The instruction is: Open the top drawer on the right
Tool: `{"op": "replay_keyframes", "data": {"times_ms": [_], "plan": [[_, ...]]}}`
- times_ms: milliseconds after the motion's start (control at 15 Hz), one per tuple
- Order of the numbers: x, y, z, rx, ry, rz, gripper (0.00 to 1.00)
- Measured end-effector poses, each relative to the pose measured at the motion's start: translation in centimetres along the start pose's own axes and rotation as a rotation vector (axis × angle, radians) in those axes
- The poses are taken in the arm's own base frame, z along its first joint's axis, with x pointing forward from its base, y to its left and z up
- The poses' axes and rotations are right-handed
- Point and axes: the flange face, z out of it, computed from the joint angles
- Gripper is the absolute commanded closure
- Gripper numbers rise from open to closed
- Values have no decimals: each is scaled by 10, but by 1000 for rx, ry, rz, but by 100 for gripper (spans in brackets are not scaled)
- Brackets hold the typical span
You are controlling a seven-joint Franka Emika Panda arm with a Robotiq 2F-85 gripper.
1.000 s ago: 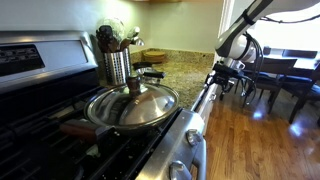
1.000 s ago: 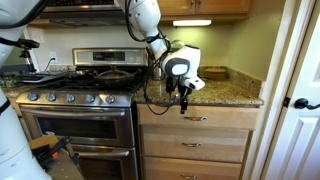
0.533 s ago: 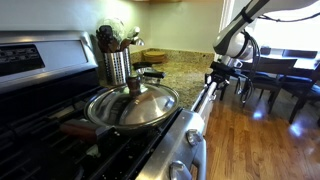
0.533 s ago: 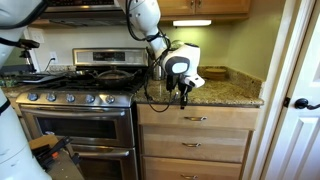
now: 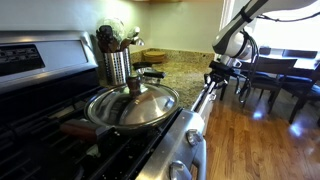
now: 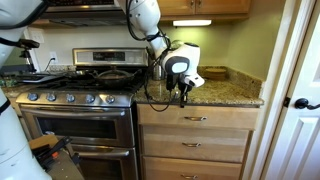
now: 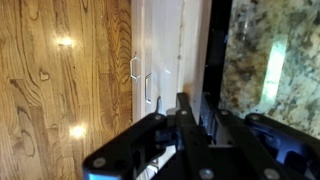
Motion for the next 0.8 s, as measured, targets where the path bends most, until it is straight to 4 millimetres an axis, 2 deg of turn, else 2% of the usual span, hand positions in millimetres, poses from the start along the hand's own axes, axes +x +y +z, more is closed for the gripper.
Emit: {"op": "replay_keyframes", "data": {"times_ms": [400, 800], "plan": [[-8, 8, -2, 7, 47, -19, 93], [-16, 37, -10, -11, 78, -1, 94]]}}
